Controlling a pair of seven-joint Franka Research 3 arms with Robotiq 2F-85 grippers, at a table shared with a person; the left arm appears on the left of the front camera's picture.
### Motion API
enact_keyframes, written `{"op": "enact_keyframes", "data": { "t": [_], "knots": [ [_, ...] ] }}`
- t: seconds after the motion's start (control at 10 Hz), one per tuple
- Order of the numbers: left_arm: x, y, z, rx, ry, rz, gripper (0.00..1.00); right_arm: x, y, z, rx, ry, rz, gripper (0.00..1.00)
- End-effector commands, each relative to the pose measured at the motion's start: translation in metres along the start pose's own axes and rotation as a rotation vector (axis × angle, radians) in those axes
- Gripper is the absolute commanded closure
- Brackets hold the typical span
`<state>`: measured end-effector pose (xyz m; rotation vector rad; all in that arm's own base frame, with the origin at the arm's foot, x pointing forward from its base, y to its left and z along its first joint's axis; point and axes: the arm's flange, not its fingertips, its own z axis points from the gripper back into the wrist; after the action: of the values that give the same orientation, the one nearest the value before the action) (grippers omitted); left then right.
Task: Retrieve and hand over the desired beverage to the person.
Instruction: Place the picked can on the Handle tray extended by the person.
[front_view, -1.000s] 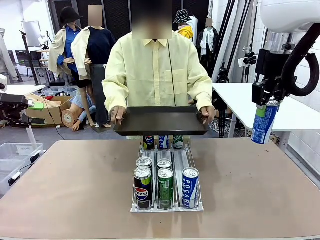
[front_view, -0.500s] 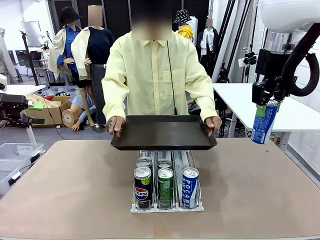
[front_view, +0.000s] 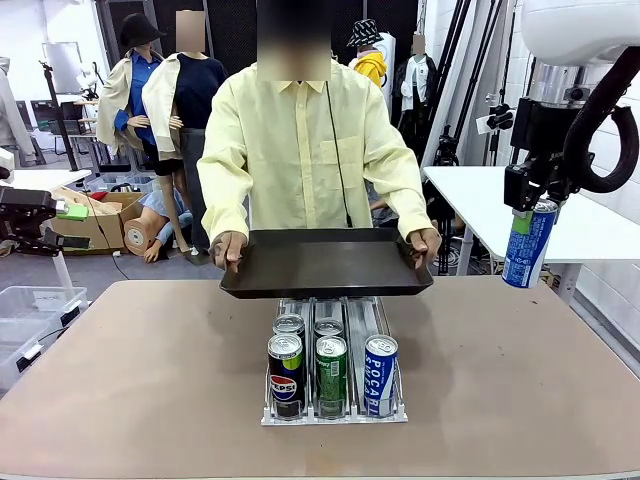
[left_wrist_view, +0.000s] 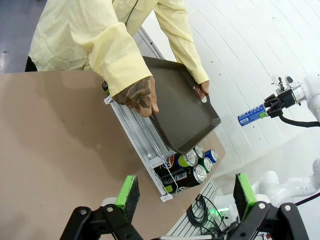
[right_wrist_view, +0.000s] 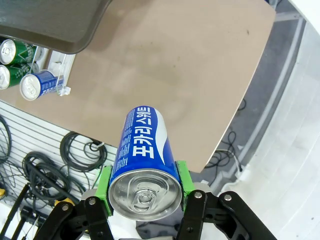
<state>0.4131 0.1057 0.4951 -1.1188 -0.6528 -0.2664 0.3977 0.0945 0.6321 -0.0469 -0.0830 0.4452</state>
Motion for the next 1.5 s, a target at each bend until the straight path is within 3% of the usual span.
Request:
{"op": "enact_keyframes", "data": {
  "t": [0.0, 0.4, 1.0, 1.4],
  "knots": [
    [0.000, -0.001, 0.002, -0.014, -0.008, 0.001, 0.00, 0.002, 0.001, 0.001, -0.026, 0.013, -0.001, 0.91],
    [0.000, -0.001, 0.002, -0.014, -0.008, 0.001, 0.00, 0.020, 0.011, 0.012, 0.041, -0.045, 0.010, 0.91],
    [0.000, -0.001, 0.002, -0.014, -0.008, 0.001, 0.00, 0.144, 0.066, 0.022, 0.033, -0.032, 0.201, 0.91],
    [0.000, -0.001, 0.002, -0.014, -0.008, 0.001, 0.00, 0.196, 0.094, 0.001, 0.025, -0.029, 0.252, 0.91]
  ]
}}
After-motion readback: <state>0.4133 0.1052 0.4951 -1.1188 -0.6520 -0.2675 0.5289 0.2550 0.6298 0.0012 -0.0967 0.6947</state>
